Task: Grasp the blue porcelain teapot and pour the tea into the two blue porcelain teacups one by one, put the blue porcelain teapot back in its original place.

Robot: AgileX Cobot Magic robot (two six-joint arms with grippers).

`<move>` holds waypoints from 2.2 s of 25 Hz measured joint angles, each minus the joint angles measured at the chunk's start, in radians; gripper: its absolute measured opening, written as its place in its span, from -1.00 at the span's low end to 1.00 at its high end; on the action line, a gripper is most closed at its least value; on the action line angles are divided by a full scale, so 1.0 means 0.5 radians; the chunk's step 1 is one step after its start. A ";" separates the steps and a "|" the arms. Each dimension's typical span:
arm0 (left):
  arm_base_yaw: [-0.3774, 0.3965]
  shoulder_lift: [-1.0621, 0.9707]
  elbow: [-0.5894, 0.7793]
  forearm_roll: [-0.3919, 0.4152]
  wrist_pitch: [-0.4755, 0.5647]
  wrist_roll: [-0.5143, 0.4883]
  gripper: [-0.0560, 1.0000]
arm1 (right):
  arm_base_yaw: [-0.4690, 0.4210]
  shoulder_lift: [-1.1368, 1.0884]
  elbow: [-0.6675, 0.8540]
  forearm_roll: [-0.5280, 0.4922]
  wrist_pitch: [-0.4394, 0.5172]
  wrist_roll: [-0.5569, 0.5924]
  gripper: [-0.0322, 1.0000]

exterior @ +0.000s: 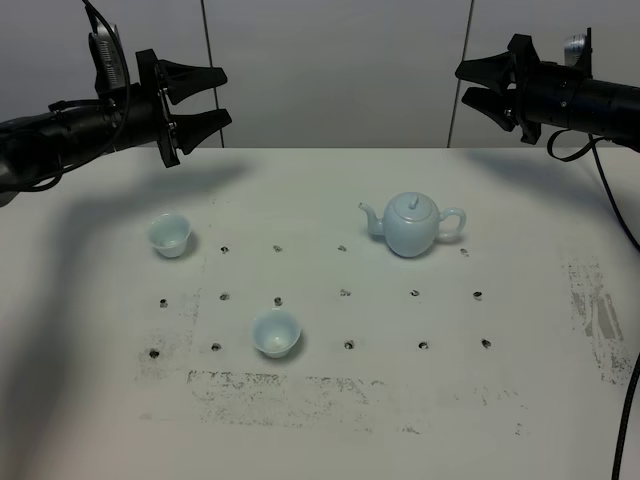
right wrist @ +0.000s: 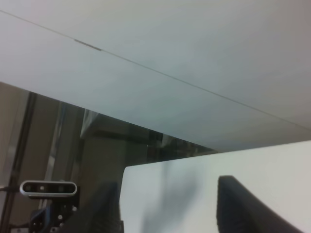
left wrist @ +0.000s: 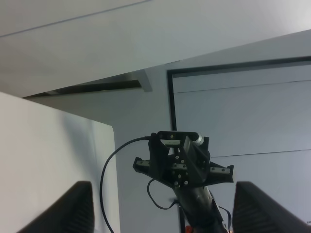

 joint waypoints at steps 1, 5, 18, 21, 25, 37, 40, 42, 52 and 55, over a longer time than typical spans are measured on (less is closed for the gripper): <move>0.000 0.000 0.000 0.000 0.000 0.000 0.34 | 0.000 0.000 0.000 0.000 -0.002 0.001 -0.04; 0.000 0.000 0.000 0.000 0.012 -0.002 0.34 | 0.002 0.000 0.000 -0.002 -0.013 0.002 -0.04; 0.000 0.001 -0.074 0.153 -0.021 0.443 0.34 | 0.002 0.002 -0.067 -0.333 -0.108 -0.127 -0.04; -0.006 0.001 -0.261 0.613 -0.160 0.415 0.34 | 0.002 0.002 -0.191 -0.748 -0.148 -0.150 -0.04; -0.047 0.001 -0.596 1.413 -0.293 0.149 0.34 | 0.006 0.002 -0.328 -1.505 -0.205 0.038 -0.04; -0.286 -0.394 -0.243 3.462 -0.367 -0.457 0.25 | 0.101 -0.139 -0.229 -3.187 0.323 0.707 -0.07; -0.288 -0.661 0.199 3.750 -0.468 -0.569 0.17 | 0.104 -0.340 0.001 -3.224 0.393 0.732 -0.07; -0.269 -0.834 0.471 3.845 -0.583 -0.667 0.11 | 0.101 -0.418 0.047 -3.224 0.438 0.763 -0.08; -0.236 -1.994 1.761 3.880 -1.253 -0.887 -0.07 | 0.063 -0.983 0.621 -3.003 0.224 0.789 -0.20; -0.232 -2.293 2.029 3.888 -1.271 -0.990 -0.07 | 0.063 -1.231 0.896 -2.980 -0.062 0.785 -0.20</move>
